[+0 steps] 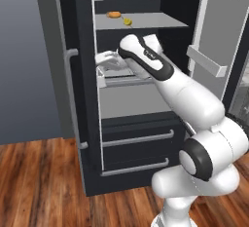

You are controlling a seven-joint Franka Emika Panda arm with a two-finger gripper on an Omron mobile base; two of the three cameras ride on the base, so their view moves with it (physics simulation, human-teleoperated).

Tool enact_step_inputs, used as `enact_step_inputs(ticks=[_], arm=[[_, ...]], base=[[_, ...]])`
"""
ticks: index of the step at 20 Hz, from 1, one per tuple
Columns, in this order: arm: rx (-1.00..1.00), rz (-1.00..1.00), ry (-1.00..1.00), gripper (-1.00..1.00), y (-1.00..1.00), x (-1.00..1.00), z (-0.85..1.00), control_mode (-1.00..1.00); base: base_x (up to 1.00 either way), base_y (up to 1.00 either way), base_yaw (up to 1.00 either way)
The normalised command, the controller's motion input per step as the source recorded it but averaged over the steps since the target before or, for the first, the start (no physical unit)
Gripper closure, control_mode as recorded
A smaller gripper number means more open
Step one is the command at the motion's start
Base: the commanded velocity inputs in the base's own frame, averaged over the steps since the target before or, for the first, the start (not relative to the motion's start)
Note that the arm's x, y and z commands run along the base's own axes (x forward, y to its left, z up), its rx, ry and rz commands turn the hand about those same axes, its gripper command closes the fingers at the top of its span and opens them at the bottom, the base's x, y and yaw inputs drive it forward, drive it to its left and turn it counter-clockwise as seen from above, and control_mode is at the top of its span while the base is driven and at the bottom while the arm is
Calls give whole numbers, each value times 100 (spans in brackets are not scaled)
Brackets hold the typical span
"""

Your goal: Take the lemon wedge from the fridge and place it on the plate with fish on the dining counter.

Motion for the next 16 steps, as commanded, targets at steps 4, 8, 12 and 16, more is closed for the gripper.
enact_step_inputs(ticks=[4, 8, 12, 16], arm=[[2, 2, 0, -100, 100, 39, -29, -100], [6, 0, 0, -100, 66, 11, -15, -100], [0, 0, -20, -100, -42, -62, 19, -100], [-4, 0, -50, -100, -100, -100, 49, -100]], base=[[0, 0, 0], [0, 0, 0], [0, 0, 0], [0, 0, 0]])
